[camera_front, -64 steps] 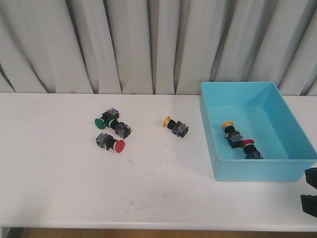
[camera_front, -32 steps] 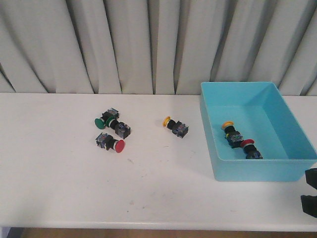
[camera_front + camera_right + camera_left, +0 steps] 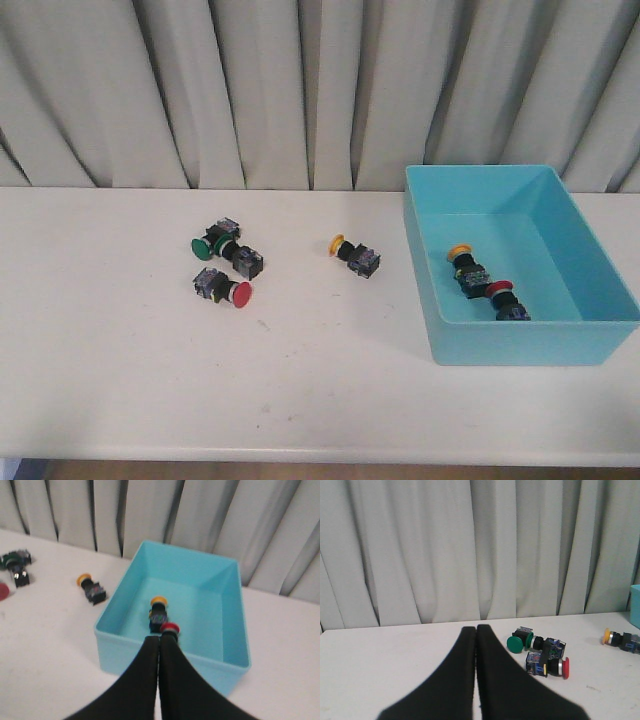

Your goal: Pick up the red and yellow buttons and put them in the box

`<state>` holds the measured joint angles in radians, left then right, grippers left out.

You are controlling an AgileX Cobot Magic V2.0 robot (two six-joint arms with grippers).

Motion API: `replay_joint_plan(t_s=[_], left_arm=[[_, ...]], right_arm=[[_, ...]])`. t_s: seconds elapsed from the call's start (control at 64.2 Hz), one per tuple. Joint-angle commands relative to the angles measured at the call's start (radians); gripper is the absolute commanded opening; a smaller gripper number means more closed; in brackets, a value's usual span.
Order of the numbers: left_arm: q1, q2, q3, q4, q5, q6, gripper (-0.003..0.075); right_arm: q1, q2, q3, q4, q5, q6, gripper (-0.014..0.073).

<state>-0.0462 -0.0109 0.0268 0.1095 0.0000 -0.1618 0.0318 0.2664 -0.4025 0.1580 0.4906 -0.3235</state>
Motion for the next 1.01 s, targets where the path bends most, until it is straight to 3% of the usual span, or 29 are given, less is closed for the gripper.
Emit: replay_joint_plan(t_s=[0.0, 0.218, 0.405, 0.997], left_arm=[[0.003, -0.014, 0.049, -0.010, -0.081, -0.001, -0.0007], [0.003, -0.014, 0.049, -0.010, -0.081, -0.001, -0.0007], [0.003, -0.014, 0.049, -0.010, -0.081, -0.001, -0.0007], [0.003, -0.014, 0.049, -0.010, -0.081, -0.001, -0.0007]], right_arm=[[0.002, -0.074, 0.049, -0.011, -0.182, -0.002, -0.0008], [-0.004, -0.216, 0.297, -0.207, -0.440, 0.303, -0.0004], [-0.007, -0.270, 0.443, -0.200, -0.584, 0.304, -0.0003], [-0.007, -0.287, 0.439, -0.202, -0.540, 0.296, -0.0004]])
